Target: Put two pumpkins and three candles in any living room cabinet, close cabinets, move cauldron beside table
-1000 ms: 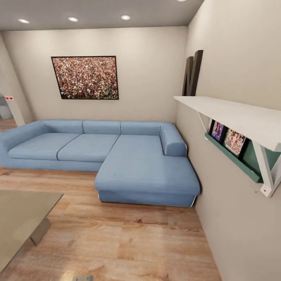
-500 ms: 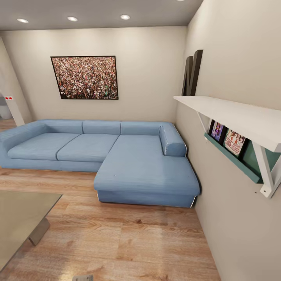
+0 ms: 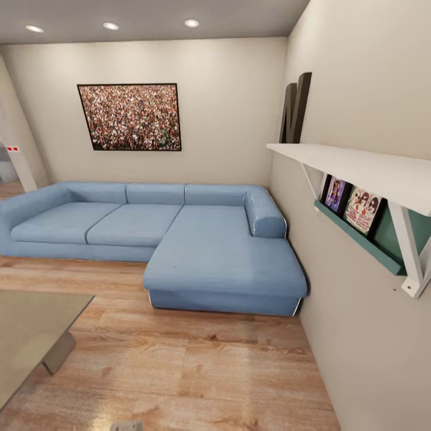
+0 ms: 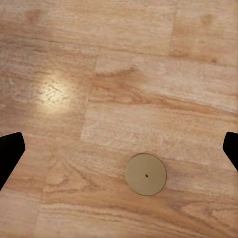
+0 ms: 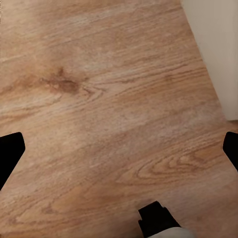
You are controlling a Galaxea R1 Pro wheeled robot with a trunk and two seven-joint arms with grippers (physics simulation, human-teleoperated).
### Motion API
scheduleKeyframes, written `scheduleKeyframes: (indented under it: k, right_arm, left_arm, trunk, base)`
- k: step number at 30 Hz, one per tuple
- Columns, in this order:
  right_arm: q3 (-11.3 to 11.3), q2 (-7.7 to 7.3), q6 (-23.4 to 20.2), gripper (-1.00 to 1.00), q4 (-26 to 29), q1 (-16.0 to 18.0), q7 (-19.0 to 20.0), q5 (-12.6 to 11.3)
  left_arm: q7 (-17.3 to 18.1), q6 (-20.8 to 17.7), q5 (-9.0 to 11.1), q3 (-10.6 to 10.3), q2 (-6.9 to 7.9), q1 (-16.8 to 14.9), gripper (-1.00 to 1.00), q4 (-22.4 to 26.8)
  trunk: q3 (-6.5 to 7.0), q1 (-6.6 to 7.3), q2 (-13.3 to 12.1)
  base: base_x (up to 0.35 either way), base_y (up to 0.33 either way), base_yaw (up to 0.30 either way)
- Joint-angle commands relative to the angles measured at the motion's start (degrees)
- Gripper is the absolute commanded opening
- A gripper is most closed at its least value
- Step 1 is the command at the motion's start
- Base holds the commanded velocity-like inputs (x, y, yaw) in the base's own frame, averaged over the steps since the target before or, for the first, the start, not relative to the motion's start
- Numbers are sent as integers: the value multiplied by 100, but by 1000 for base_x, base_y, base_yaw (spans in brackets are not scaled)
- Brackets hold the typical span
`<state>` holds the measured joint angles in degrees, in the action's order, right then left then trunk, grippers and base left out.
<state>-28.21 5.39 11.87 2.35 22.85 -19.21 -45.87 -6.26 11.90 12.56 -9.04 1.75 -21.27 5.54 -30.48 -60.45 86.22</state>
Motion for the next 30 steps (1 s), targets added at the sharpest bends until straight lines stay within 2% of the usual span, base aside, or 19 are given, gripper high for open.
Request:
scheduleKeyframes:
  k: [1, 13, 16, 18, 20, 22, 24, 25, 27, 28, 30]
  right_arm:
    - [3, 6, 4, 100, 1, 0, 2, 0]
    - [0, 33, 0, 100, 50, 0, -19, 7]
    - [0, 85, -127, 100, 340, 8, -43, 6]
    - [0, 127, -402, 100, 604, 26, -79, 9]
    - [1, 155, -940, 100, 915, 51, -174, 12]
    - [12, 168, -1864, 100, 1608, 113, -417, 13]
    - [38, 176, -2731, 100, 2637, 161, -878, 3]
    - [46, 177, -2918, 100, 2907, 167, -1032, -2]
    - [105, 177, -3556, 100, 3907, 187, -1690, -37]
    - [133, 178, -3692, 100, 4122, 190, -1845, -45]
    - [301, 185, -4167, 100, 4818, 197, -2338, -72]
  left_arm:
    - [1, -1, 0, 3, 0, 0, 100, 0]
    - [2, -43, -8, 22, 16, 0, 100, 0]
    - [1, -63, -8, 30, 21, 0, 100, 0]
    - [1, -68, -3, 32, 22, 0, 100, 3]
    - [1, -71, -1, 34, 20, 0, 100, 2]
    - [2, -73, -5, 34, 19, 0, 100, 4]
    - [11, -74, -6, 34, 18, 0, 100, 7]
    - [11, -74, -7, 34, 20, 0, 100, 7]
    - [15, -79, -4, 34, 21, 0, 100, 8]
    - [16, -80, -3, 34, 22, 0, 100, 8]
    - [18, -87, -1, 34, 22, 0, 100, 9]
  trunk:
    - [-19, -23, 42]
    - [-234, -286, 523]
    - [-288, -352, 643]
    - [-324, -396, 723]
    - [-360, -440, 804]
    - [-396, -484, 884]
    - [-431, -528, 964]
    - [-449, -550, 1004]
    - [-485, -594, 1084]
    - [-503, -616, 1124]
    - [-539, -660, 1205]
  base:
    - [0, 0, 0]
    - [0, 0, 0]
    - [0, 0, 0]
    - [0, 0, 0]
    - [0, 0, 0]
    - [0, 0, 0]
    - [0, 0, 0]
    - [0, 0, 0]
    - [0, 0, 0]
    - [0, 0, 0]
    - [0, 0, 0]
